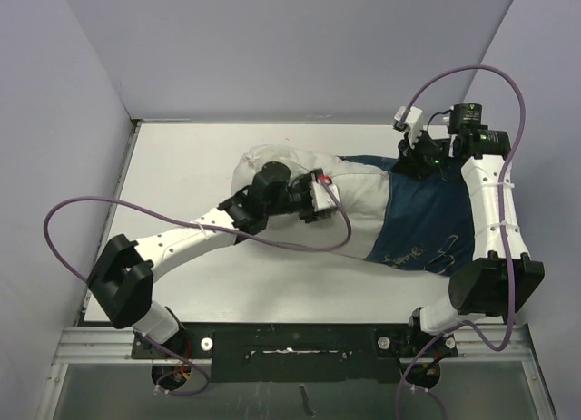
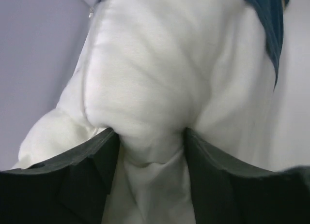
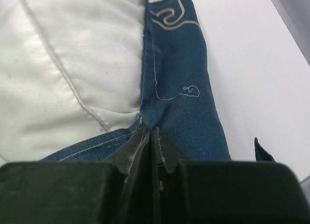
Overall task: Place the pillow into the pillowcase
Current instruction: Stuff the pillow into the pillowcase.
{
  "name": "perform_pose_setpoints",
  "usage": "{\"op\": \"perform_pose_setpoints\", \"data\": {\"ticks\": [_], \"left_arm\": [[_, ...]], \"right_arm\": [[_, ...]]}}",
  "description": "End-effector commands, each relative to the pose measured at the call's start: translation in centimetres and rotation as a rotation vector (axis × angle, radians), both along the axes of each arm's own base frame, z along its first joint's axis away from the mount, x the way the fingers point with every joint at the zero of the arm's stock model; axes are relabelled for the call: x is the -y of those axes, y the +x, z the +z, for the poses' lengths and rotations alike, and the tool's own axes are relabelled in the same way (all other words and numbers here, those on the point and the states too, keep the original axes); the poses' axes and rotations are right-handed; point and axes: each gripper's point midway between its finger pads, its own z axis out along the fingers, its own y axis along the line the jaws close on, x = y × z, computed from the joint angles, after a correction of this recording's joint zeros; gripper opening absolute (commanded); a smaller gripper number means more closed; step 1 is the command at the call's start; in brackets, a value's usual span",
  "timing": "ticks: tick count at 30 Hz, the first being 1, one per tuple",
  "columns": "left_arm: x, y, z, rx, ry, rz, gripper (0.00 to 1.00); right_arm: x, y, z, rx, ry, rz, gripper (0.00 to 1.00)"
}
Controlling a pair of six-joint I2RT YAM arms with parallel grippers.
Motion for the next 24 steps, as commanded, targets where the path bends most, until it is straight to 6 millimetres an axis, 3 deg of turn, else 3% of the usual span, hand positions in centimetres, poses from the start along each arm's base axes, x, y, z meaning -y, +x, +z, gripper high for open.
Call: {"op": "perform_pose_setpoints", "data": {"ticks": [1, 3, 5, 10, 13, 14, 18, 24], "left_arm": [[-2.5, 0.6, 12.2, -0.245, -0.391, -0.095, 0.64], [-2.5, 0.6, 14.5, -0.292, -0.443, -0.151, 0.71], [-1.8, 0.1, 15.4, -0.305, -0.423, -0.216, 0.72], [0.0, 0.4, 14.4, -0.31, -0.351, -0.319, 0.72], [0.9, 0.1, 14.9, -0.281, -0.34, -0.389, 0.7], [1.3, 0.0, 14.5, -0.283, -0.324, -0.413, 0.68], [2.3, -0.3, 11.9, -0.327, -0.246, -0.464, 0.41], [3.1, 0.7, 6.1, -0.344, -0.15, -0.4, 0.38]], "right_arm": [[-3.2, -2.5, 5.2, 0.151, 0.141, 0.169, 0.0], [-3.5, -2.8, 5.8, 0.172, 0.169, 0.175, 0.0], [-3.9, -3.1, 6.8, 0.196, 0.208, 0.184, 0.0], [-4.2, -3.2, 8.2, 0.228, 0.256, 0.179, 0.0], [-4.0, -2.9, 8.7, 0.235, 0.273, 0.164, 0.0], [-3.9, -2.8, 8.8, 0.235, 0.283, 0.158, 0.0], [-3.7, -2.3, 9.7, 0.237, 0.321, 0.135, 0.0], [-3.8, -1.7, 10.9, 0.224, 0.387, 0.12, 0.0]]}}
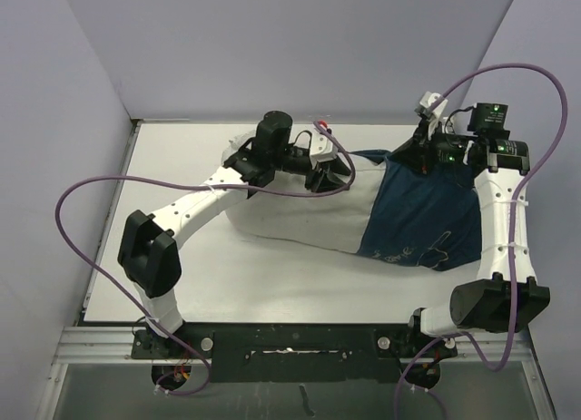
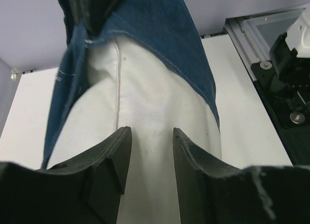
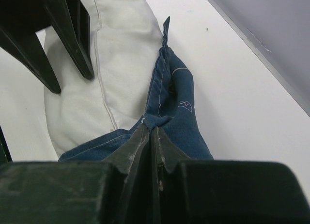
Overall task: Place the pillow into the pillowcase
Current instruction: Stuff the pillow into the pillowcase.
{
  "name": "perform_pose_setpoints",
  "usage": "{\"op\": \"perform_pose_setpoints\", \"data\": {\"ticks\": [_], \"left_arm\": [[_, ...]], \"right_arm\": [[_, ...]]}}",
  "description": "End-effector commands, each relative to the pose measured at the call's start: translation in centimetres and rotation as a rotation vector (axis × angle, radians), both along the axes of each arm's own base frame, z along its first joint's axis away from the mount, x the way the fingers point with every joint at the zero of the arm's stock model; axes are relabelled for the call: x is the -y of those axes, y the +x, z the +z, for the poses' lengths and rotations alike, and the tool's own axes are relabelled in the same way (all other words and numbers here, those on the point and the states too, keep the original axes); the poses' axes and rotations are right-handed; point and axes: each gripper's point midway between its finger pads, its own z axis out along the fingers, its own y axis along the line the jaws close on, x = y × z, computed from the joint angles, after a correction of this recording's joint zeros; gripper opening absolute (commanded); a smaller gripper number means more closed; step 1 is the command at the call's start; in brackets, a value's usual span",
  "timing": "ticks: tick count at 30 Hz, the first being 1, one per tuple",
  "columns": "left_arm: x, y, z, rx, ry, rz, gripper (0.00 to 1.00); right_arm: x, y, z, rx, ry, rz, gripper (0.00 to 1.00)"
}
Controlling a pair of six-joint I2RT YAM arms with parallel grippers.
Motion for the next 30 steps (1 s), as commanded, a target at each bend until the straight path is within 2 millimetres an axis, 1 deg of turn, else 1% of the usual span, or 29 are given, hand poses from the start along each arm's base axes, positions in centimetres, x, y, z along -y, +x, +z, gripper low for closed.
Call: {"op": "perform_pose_setpoints", "data": {"ticks": [1, 3, 4, 6, 7, 8, 10, 11, 13, 15, 17, 18, 19, 20, 22, 23, 24, 25, 26, 27, 28, 30], "left_arm": [[1.1, 0.3, -2.9, 0.047, 0.056, -0.005, 0.37], [1.9, 2.1, -4.7, 0.059, 0.088, 0.064, 0.36], [2.4, 3.2, -5.4, 0.058, 0.092, 0.108, 0.32], [3.6, 5.1, -6.4, 0.037, 0.065, 0.156, 0.19], [4.6, 5.8, -6.2, 0.031, 0.024, 0.163, 0.14], [5.7, 6.3, -7.3, -0.009, 0.003, 0.159, 0.09], [7.6, 6.8, -7.8, -0.095, -0.055, 0.137, 0.03], [8.3, 7.0, -8.2, -0.142, -0.085, 0.129, 0.01], [9.3, 7.4, -9.8, -0.237, -0.125, 0.133, 0.0], [10.0, 7.3, -12.1, -0.323, -0.145, 0.141, 0.0], [10.8, 6.4, -13.7, -0.357, -0.165, 0.14, 0.0], [11.3, 5.7, -14.2, -0.365, -0.181, 0.134, 0.0], [11.9, 5.1, -14.2, -0.366, -0.203, 0.124, 0.0], [12.3, 4.5, -13.6, -0.36, -0.232, 0.11, 0.0], [12.9, 3.8, -10.8, -0.328, -0.308, 0.074, 0.0], [12.9, 3.4, -9.3, -0.283, -0.331, 0.042, 0.0], [12.7, 3.7, -8.2, -0.273, -0.348, 0.055, 0.0], [12.4, 4.0, -6.9, -0.259, -0.378, 0.055, 0.0], [11.8, 4.2, -5.6, -0.237, -0.405, 0.038, 0.0], [11.2, 4.6, -4.9, -0.217, -0.415, 0.033, 0.0], [10.7, 5.3, -4.8, -0.206, -0.407, 0.042, 0.0], [9.8, 6.9, -5.3, -0.207, -0.416, 0.06, 0.0]], "right_arm": [[-1.3, 0.4, 4.4, 0.105, 0.108, 0.054, 0.0], [-1.8, 0.6, 4.9, 0.089, 0.147, 0.068, 0.0], [-2.2, 0.7, 5.1, 0.08, 0.168, 0.079, 0.0], [-3.8, 0.7, 5.7, 0.051, 0.209, 0.114, 0.0], [-4.9, 0.7, 6.0, 0.044, 0.225, 0.136, 0.0], [-6.1, 0.5, 6.5, 0.041, 0.242, 0.16, 0.0], [-8.0, 0.5, 7.6, 0.042, 0.279, 0.191, 0.0], [-8.7, 0.7, 8.3, 0.044, 0.305, 0.197, 0.0], [-9.3, 1.4, 9.0, 0.021, 0.358, 0.19, 0.0], [-9.4, 2.1, 8.8, -0.005, 0.382, 0.167, 0.0], [-9.5, 3.0, 8.0, -0.034, 0.395, 0.139, 0.0], [-9.6, 3.3, 7.8, -0.054, 0.41, 0.131, 0.0], [-9.8, 3.7, 7.9, -0.053, 0.427, 0.129, 0.0], [-9.9, 4.0, 7.8, -0.077, 0.443, 0.12, 0.0], [-10.2, 5.0, 8.5, -0.069, 0.466, 0.109, 0.0], [-10.0, 5.6, 9.1, -0.072, 0.477, 0.097, 0.0], [-9.5, 6.4, 9.5, -0.062, 0.478, 0.071, 0.0], [-9.1, 7.1, 9.5, -0.06, 0.474, 0.047, 0.0], [-8.6, 7.8, 9.0, -0.073, 0.464, 0.03, 0.0], [-7.9, 8.5, 8.2, -0.093, 0.453, 0.002, 0.0], [-7.2, 9.1, 7.4, -0.11, 0.442, -0.024, 0.0], [-7.0, 9.6, 4.9, -0.173, 0.403, -0.053, 0.0]]}}
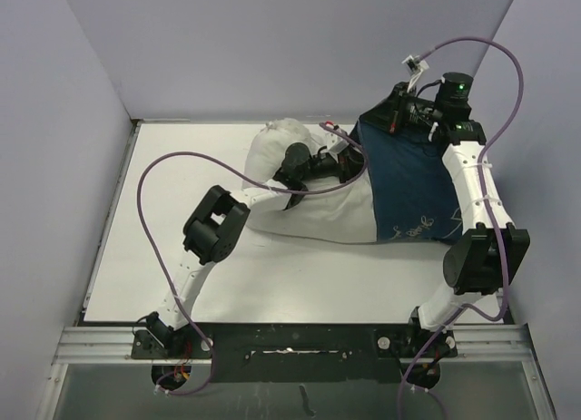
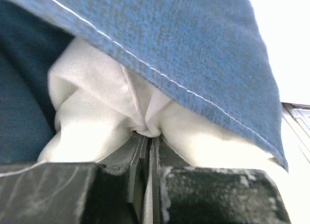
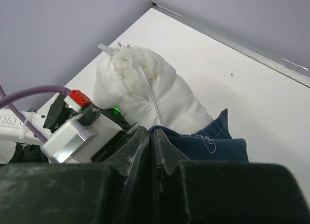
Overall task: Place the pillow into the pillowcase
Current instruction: Stuff the pillow into the pillowcase.
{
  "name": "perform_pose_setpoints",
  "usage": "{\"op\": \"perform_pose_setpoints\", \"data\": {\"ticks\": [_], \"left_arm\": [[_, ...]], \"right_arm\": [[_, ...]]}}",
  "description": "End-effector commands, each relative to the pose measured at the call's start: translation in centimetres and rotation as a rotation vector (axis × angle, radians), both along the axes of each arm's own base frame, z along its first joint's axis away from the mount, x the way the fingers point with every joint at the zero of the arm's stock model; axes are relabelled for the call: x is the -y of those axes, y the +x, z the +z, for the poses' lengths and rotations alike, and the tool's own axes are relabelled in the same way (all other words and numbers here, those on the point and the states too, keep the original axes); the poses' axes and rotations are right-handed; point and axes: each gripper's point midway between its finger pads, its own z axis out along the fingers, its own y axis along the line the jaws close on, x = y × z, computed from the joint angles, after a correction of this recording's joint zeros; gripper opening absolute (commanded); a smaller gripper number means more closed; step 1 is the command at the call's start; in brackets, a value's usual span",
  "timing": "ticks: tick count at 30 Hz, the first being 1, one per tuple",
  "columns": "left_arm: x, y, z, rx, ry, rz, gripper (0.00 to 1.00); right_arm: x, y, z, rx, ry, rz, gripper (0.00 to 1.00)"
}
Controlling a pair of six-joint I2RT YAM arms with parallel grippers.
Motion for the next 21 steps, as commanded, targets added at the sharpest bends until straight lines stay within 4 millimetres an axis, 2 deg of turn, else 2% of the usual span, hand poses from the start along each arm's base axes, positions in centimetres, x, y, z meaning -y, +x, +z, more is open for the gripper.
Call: {"op": "perform_pose_setpoints", "data": {"ticks": [1, 4, 5, 6, 8, 10, 12, 15, 18, 19, 21], "left_arm": [[0.1, -0.8, 2.7, 0.041, -0.098, -0.093, 0.0], [0.5, -0.6, 4.5, 0.074, -0.132, -0.149, 0.0], [0.6, -0.6, 4.2, 0.088, -0.113, -0.156, 0.0], [0.7, -0.3, 3.4, 0.075, -0.092, -0.15, 0.0], [0.8, -0.1, 0.2, 0.045, -0.03, -0.162, 0.0], [0.6, 0.7, -4.4, -0.01, 0.059, -0.146, 0.0], [0.3, 1.0, -6.8, -0.055, 0.054, -0.121, 0.0], [1.6, 0.2, -7.3, -0.054, 0.06, -0.115, 0.0], [3.2, 0.3, -7.4, -0.037, 0.06, -0.061, 0.0], [3.5, 0.5, -7.4, -0.043, 0.048, -0.035, 0.0], [3.8, 0.6, -6.6, -0.037, 0.0, -0.002, 0.0]], "right_arm": [[-0.6, 0.0, 1.0, 0.068, -0.042, 0.036, 0.0], [-0.6, 0.2, -3.9, -0.064, -0.08, 0.041, 0.0], [-0.5, 0.2, -4.8, -0.101, -0.074, 0.041, 0.0], [-0.4, 0.3, -5.5, -0.106, -0.094, 0.047, 0.0], [-1.8, -0.3, -5.8, -0.099, -0.127, 0.105, 0.0], [-3.8, -1.0, -3.9, -0.065, -0.103, 0.166, 0.0], [-6.4, -1.7, -0.5, 0.006, -0.061, 0.224, 0.0], [-9.6, -2.8, 3.6, 0.019, 0.055, 0.291, 0.0], [-10.8, -2.4, 6.5, 0.016, 0.142, 0.282, 0.0], [-10.5, -1.8, 6.7, 0.002, 0.16, 0.255, 0.0], [-9.4, -0.2, 5.0, -0.066, 0.173, 0.185, 0.0]]}}
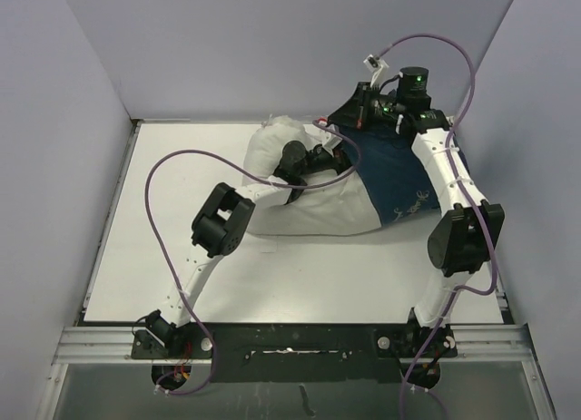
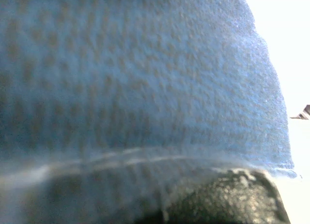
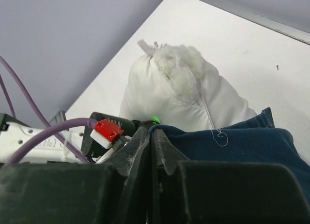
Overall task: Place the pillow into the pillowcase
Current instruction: Stuff the pillow into the pillowcase.
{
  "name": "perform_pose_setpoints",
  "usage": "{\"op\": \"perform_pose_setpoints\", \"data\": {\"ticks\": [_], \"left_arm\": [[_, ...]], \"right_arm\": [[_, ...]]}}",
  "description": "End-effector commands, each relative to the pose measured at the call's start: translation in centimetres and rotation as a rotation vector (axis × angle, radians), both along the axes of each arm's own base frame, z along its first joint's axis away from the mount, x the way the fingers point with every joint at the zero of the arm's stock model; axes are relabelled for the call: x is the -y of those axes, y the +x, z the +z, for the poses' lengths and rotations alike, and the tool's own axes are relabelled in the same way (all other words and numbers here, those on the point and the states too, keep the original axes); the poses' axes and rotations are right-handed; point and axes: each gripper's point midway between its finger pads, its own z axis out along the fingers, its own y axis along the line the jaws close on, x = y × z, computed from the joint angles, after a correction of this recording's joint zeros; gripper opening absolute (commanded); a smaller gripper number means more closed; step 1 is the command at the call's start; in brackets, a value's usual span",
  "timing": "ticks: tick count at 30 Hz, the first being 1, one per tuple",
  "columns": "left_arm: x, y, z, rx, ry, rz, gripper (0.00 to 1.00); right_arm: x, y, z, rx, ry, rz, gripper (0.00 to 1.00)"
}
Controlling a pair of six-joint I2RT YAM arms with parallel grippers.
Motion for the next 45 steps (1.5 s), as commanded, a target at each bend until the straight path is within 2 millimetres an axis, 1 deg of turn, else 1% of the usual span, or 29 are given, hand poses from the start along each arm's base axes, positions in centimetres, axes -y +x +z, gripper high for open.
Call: {"op": "perform_pose_setpoints", "data": {"ticks": [1, 3, 4, 5, 6, 7, 10, 12, 14, 15, 16, 17, 19, 21, 22, 23, 24, 26, 28, 29, 30, 32, 34, 36, 39, 40, 41, 44, 45], "left_arm": [[4.5, -3.2, -4.2, -0.072, 0.018, -0.008, 0.0], [4.9, -3.3, -2.4, -0.04, -0.01, -0.004, 0.0], [5.2, -2.9, -2.1, -0.001, 0.003, 0.017, 0.0], [5.5, -2.2, -3.2, -0.006, 0.05, 0.058, 0.0], [5.4, -1.1, -3.8, -0.026, 0.067, 0.111, 0.0], [5.1, 0.0, -4.7, -0.06, 0.05, 0.163, 0.0], [3.3, 3.3, -5.6, -0.138, 0.016, 0.278, 0.0], [2.0, 5.1, -5.0, -0.134, 0.019, 0.367, 0.0], [0.4, 6.2, -2.7, -0.091, 0.01, 0.456, 0.0], [-0.6, 6.4, -1.4, -0.063, 0.014, 0.498, 0.0], [-1.6, 6.5, 0.1, -0.028, 0.018, 0.547, 0.0], [-2.8, 6.7, 1.0, -0.003, 0.029, 0.596, 0.0], [-5.5, 7.2, 2.8, 0.018, 0.036, 0.716, 0.0], [-8.0, 7.9, 2.8, -0.012, 0.039, 0.797, 0.0], [-8.8, 8.4, 2.1, -0.038, 0.045, 0.812, 0.0], [-9.7, 9.1, 1.1, -0.068, 0.052, 0.835, 0.0], [-9.9, 9.6, -0.1, -0.091, 0.078, 0.85, 0.0], [-9.7, 10.5, -3.2, -0.168, 0.122, 0.862, 0.0], [-9.4, 11.0, -5.2, -0.238, 0.075, 0.822, 0.0], [-8.9, 11.0, -6.5, -0.257, 0.094, 0.794, 0.0], [-8.6, 10.9, -8.0, -0.269, 0.121, 0.774, 0.0], [-8.6, 10.2, -9.6, -0.269, 0.129, 0.719, 0.0], [-9.3, 9.4, -10.7, -0.284, 0.119, 0.669, 0.0], [-9.9, 8.5, -11.3, -0.274, 0.138, 0.63, 0.0], [-10.4, 7.7, -11.4, -0.247, 0.164, 0.587, 0.0], [-10.3, 7.5, -11.3, -0.241, 0.167, 0.574, 0.0], [-10.3, 7.5, -11.2, -0.235, 0.169, 0.564, 0.0], [-10.0, 7.2, -11.2, -0.238, 0.182, 0.543, 0.0], [-9.9, 7.2, -11.2, -0.243, 0.182, 0.541, 0.0]], "right_arm": [[-1.8, -1.1, 6.0, 0.039, 0.175, 0.054, 0.0], [0.3, 0.5, 1.5, -0.088, 0.154, -0.038, 0.0], [1.3, 1.1, -0.8, -0.15, 0.146, -0.08, 0.0], [2.0, 1.3, -2.3, -0.189, 0.14, -0.106, 0.0], [2.1, 1.1, -3.2, -0.201, 0.117, -0.114, 0.0], [1.8, 0.8, -3.6, -0.208, 0.105, -0.111, 0.0], [-0.8, -0.5, -2.8, -0.205, 0.099, -0.066, 0.0], [-3.9, -1.6, -1.8, -0.214, 0.117, -0.015, 0.0], [-7.8, -3.3, -0.5, -0.205, 0.134, 0.063, 0.0], [-9.5, -3.9, 0.6, -0.189, 0.151, 0.098, 0.0], [-10.9, -4.4, 1.5, -0.174, 0.169, 0.125, 0.0], [-11.8, -4.6, 2.1, -0.167, 0.188, 0.142, 0.0], [-12.7, -4.1, 2.1, -0.153, 0.2, 0.154, 0.0], [-11.7, -2.0, -0.5, -0.178, 0.175, 0.109, 0.0], [-10.6, -0.6, -2.6, -0.198, 0.145, 0.065, 0.0], [-9.2, 0.8, -5.4, -0.227, 0.106, 0.013, 0.0], [-8.2, 1.8, -7.2, -0.226, 0.1, 0.0, 0.0], [-7.4, 2.2, -10.6, -0.277, 0.037, -0.047, 0.0], [-7.9, 1.7, -11.8, -0.302, 0.038, -0.038, 0.0], [-8.1, 1.5, -12.1, -0.295, 0.033, -0.031, 0.01], [-8.3, 1.5, -12.5, -0.291, 0.028, -0.018, 0.06], [-7.9, 1.7, -12.9, -0.237, -0.005, 0.006, 0.15], [-7.0, 2.0, -13.0, -0.142, -0.082, 0.041, 0.26], [-5.4, 3.3, -11.5, -0.038, -0.111, 0.05, 0.44], [-3.1, 4.9, -6.5, 0.141, -0.097, 0.094, 0.78], [-2.6, 5.1, -4.5, 0.212, -0.095, 0.114, 0.91], [-2.0, 5.3, -2.6, 0.29, -0.107, 0.127, 0.99], [-0.4, 4.8, 2.8, 0.511, -0.181, 0.135, 0.98], [0.3, 4.7, 4.1, 0.583, -0.227, 0.119, 0.98]]}}
